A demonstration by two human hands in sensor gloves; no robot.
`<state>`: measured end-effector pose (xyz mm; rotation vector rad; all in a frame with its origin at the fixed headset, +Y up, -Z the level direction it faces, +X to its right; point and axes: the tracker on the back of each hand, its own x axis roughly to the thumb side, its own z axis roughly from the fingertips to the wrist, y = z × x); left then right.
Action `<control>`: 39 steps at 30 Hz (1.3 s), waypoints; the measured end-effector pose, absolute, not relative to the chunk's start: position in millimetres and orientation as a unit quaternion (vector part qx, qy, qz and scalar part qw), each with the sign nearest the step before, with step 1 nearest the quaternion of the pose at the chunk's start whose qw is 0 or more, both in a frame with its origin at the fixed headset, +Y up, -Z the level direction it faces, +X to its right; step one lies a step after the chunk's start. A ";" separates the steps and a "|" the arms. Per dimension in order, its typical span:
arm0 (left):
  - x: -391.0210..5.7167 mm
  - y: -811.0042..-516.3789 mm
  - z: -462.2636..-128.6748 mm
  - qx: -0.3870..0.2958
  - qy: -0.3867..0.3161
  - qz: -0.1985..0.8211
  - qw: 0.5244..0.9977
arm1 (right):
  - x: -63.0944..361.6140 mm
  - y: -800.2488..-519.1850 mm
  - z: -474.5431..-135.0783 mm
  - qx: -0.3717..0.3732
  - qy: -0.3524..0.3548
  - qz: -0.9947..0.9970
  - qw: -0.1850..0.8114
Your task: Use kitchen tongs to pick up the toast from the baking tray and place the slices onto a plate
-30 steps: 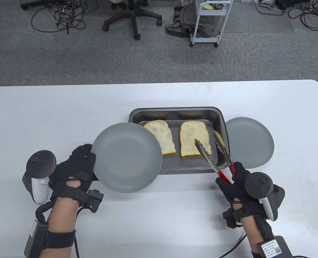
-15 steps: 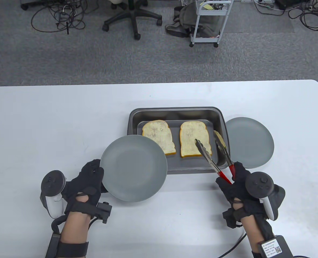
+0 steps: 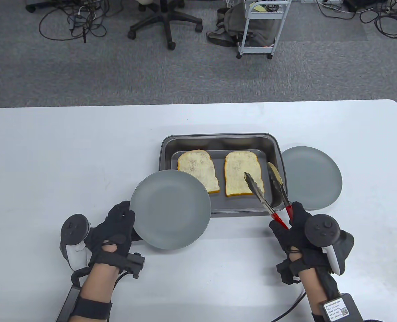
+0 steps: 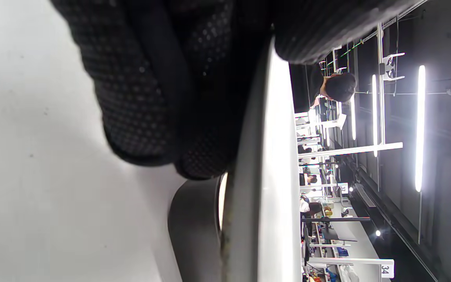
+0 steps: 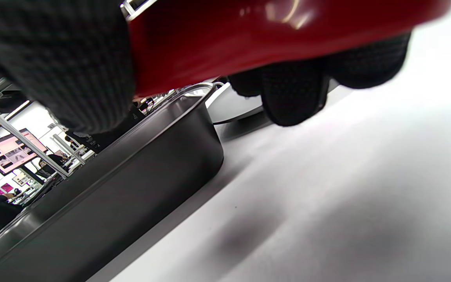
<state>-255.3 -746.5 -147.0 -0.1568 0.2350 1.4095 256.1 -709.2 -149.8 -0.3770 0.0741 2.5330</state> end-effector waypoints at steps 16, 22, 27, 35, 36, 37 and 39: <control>-253.7 -745.8 -145.5 -0.071 0.102 0.663 0.738 | 258.4 -686.2 -175.1 -0.160 0.044 0.953 0.255; -255.2 -744.7 -145.6 -0.070 0.101 0.664 0.738 | 248.4 -662.0 -200.2 -0.172 0.067 0.969 0.166; -256.2 -743.8 -144.0 -0.066 0.099 0.665 0.737 | 239.7 -647.2 -220.4 -0.183 0.112 0.970 0.111; -258.1 -742.7 -143.9 -0.065 0.100 0.665 0.737 | 231.9 -636.2 -243.0 -0.185 0.172 0.965 0.077; -258.2 -742.5 -143.9 -0.065 0.100 0.665 0.738 | 232.4 -636.1 -244.9 -0.185 0.179 0.963 0.077; -258.4 -742.4 -143.7 -0.066 0.101 0.664 0.738 | 233.9 -636.2 -247.2 -0.186 0.187 0.961 0.079; -258.4 -742.1 -143.6 -0.066 0.101 0.661 0.741 | 237.3 -637.5 -250.8 -0.189 0.199 0.957 0.090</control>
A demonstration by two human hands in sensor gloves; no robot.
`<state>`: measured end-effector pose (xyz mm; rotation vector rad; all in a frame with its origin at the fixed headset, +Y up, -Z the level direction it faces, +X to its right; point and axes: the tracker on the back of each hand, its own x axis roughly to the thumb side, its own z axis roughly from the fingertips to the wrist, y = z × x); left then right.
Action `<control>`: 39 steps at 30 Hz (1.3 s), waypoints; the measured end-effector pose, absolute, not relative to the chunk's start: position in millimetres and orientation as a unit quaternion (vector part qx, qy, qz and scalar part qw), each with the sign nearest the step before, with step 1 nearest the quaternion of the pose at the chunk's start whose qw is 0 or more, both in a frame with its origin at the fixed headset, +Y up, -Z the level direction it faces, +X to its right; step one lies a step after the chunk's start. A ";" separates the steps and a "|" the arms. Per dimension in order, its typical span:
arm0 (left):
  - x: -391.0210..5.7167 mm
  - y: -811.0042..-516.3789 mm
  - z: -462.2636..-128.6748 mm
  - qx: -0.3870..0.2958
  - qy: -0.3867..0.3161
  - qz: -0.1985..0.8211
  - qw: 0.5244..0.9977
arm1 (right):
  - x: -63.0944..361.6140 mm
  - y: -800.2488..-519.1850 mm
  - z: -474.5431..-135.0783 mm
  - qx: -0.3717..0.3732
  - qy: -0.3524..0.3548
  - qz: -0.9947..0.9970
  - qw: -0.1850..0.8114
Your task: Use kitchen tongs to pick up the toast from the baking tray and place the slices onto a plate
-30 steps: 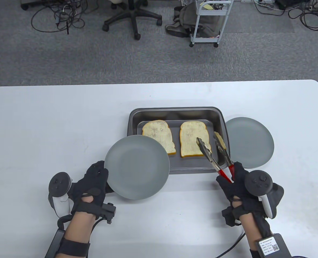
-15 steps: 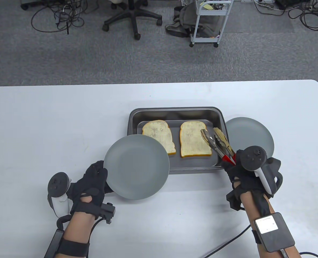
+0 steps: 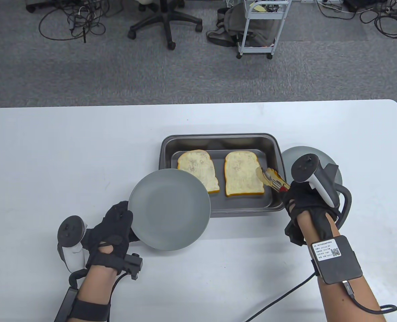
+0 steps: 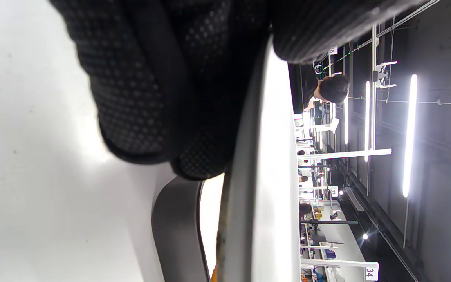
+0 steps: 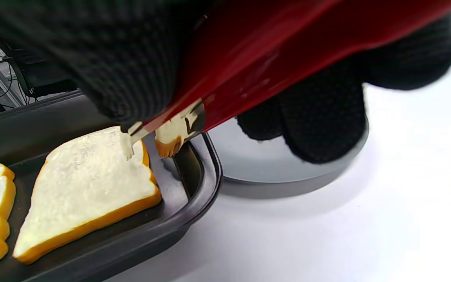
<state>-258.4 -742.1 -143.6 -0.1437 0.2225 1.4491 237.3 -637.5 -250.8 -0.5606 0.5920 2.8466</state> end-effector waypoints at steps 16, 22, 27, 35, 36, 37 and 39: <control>-256.6 -742.3 -145.1 -0.072 0.100 0.656 0.745 | 277.3 -670.9 -249.3 -0.213 0.237 0.916 0.242; -256.4 -742.1 -145.0 -0.070 0.099 0.656 0.745 | 293.6 -688.9 -240.4 -0.214 0.244 0.886 0.330; -256.4 -741.7 -144.4 -0.068 0.100 0.657 0.744 | 300.5 -690.2 -233.7 -0.216 0.232 0.873 0.370; -258.4 -741.9 -143.5 -0.065 0.110 0.655 0.745 | 299.9 -665.6 -222.7 -0.193 0.215 0.855 0.431; -258.4 -742.0 -143.5 -0.066 0.111 0.655 0.744 | 297.7 -659.3 -221.3 -0.187 0.209 0.854 0.438; -258.5 -742.1 -143.6 -0.066 0.111 0.655 0.744 | 295.9 -655.5 -220.7 -0.182 0.207 0.854 0.442; -258.8 -742.0 -143.4 -0.067 0.113 0.654 0.745 | 290.5 -644.5 -218.8 -0.168 0.202 0.852 0.453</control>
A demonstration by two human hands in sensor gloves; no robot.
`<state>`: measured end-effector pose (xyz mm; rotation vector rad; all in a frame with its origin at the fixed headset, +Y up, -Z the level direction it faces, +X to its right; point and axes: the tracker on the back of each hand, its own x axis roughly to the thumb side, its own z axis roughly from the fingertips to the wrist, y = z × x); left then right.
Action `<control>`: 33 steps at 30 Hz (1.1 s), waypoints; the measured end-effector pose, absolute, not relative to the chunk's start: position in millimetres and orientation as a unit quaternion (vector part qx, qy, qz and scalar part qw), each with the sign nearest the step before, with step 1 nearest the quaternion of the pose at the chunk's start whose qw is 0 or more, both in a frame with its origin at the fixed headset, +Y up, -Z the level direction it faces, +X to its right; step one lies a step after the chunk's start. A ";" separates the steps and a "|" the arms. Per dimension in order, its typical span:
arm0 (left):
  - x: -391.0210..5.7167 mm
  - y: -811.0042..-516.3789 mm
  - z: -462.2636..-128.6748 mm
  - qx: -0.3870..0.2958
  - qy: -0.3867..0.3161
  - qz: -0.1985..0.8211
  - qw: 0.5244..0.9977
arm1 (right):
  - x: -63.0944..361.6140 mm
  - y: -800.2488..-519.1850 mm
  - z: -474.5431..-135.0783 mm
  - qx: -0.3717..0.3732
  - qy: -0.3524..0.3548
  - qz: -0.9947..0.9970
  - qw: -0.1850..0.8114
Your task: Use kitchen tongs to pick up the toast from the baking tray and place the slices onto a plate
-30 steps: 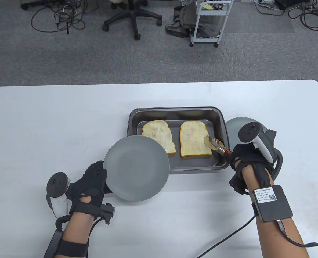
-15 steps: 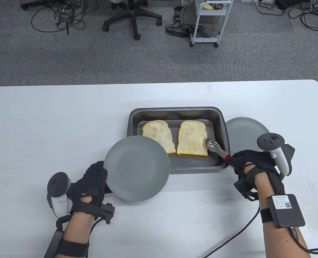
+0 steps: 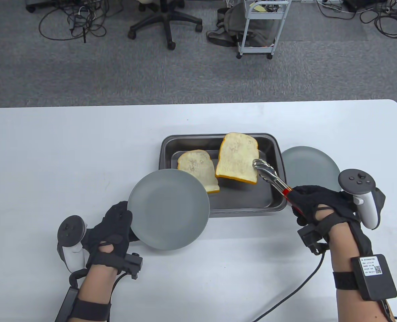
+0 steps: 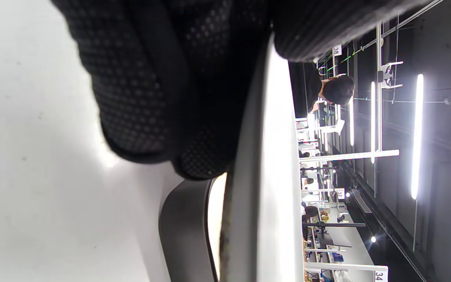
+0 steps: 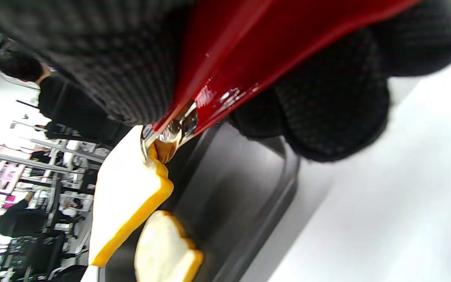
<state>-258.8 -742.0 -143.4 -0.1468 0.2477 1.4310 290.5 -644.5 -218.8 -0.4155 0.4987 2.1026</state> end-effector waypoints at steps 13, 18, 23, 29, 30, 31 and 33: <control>-257.2 -742.9 -144.3 -0.075 0.109 0.658 0.741 | 227.1 -624.3 -193.2 -0.065 0.227 0.844 0.481; -256.1 -742.7 -144.5 -0.078 0.106 0.660 0.740 | 202.8 -637.6 -182.6 -0.041 0.251 0.847 0.467; -255.2 -742.5 -144.6 -0.077 0.103 0.661 0.739 | 183.5 -645.0 -176.3 -0.022 0.277 0.853 0.442; -254.2 -742.9 -144.7 -0.077 0.103 0.657 0.743 | 168.9 -646.9 -174.0 -0.015 0.282 0.872 0.399; -253.8 -743.2 -144.8 -0.078 0.103 0.656 0.744 | 166.9 -647.7 -173.1 -0.010 0.288 0.872 0.395; -253.4 -743.4 -144.8 -0.078 0.103 0.656 0.743 | 164.6 -647.8 -171.7 -0.005 0.292 0.874 0.388; -253.1 -743.5 -145.0 -0.079 0.103 0.656 0.744 | 161.2 -647.2 -169.3 -0.001 0.288 0.882 0.372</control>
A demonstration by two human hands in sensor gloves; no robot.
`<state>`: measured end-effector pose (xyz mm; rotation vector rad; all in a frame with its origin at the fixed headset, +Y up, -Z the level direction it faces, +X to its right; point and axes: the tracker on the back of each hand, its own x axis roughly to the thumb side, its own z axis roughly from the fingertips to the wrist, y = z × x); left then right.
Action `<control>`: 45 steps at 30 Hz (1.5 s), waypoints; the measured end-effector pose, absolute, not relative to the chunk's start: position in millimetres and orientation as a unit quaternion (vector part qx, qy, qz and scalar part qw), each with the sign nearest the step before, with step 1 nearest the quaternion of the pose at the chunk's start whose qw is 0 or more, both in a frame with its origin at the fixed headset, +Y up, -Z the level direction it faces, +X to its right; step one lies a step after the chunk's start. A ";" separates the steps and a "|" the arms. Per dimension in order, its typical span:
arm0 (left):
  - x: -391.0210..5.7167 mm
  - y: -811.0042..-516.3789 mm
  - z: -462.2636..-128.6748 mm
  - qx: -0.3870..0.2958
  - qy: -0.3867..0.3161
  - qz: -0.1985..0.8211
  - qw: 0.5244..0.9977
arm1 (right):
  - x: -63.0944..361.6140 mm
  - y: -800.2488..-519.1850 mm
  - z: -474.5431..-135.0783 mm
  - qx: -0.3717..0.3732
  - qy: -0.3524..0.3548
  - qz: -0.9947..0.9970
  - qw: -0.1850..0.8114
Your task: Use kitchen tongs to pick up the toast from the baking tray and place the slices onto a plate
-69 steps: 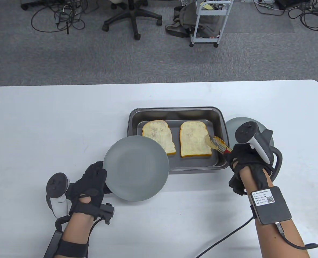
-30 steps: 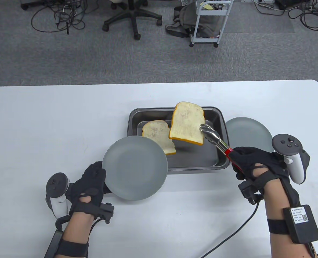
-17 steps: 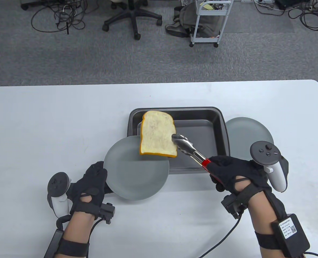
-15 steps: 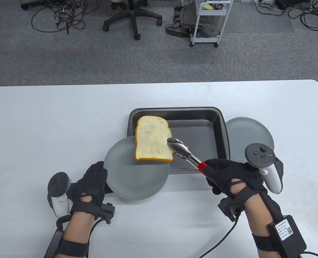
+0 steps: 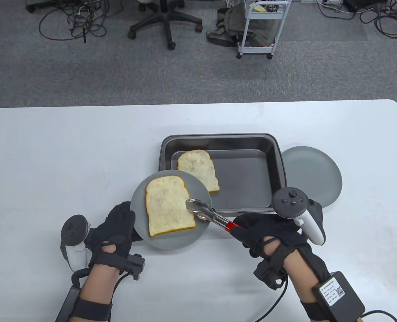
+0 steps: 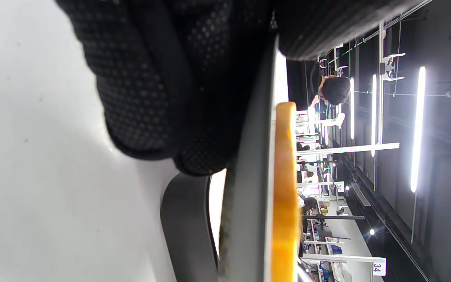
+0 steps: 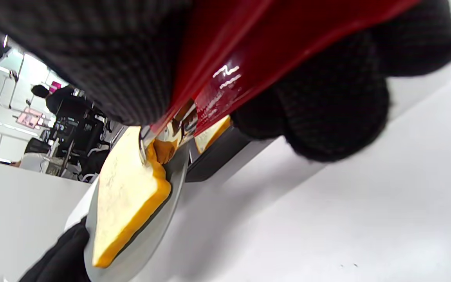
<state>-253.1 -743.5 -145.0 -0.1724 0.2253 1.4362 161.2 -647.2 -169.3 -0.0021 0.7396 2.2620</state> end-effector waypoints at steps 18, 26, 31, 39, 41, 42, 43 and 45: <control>-256.7 -744.6 -145.7 -0.076 0.107 0.656 0.743 | 180.6 -631.7 -175.1 0.005 0.271 0.852 0.448; -256.9 -744.5 -146.0 -0.076 0.106 0.657 0.743 | 212.1 -641.8 -206.7 -0.053 0.167 0.855 0.489; -257.7 -744.6 -146.3 -0.076 0.106 0.658 0.742 | 221.7 -666.9 -226.3 -0.111 0.165 0.878 0.435; -258.4 -744.3 -146.5 -0.077 0.108 0.659 0.741 | 206.8 -689.0 -248.0 -0.149 0.190 0.915 0.324; -258.6 -744.3 -146.5 -0.078 0.108 0.660 0.739 | 200.3 -691.5 -252.8 -0.151 0.197 0.920 0.303; -258.7 -744.3 -146.5 -0.078 0.108 0.660 0.739 | 197.8 -692.3 -254.1 -0.150 0.201 0.921 0.299; -259.0 -744.3 -146.6 -0.078 0.109 0.660 0.739 | 194.6 -693.2 -255.5 -0.150 0.206 0.920 0.296; -259.2 -744.0 -146.6 -0.079 0.109 0.660 0.739 | 189.2 -694.2 -257.5 -0.153 0.211 0.923 0.282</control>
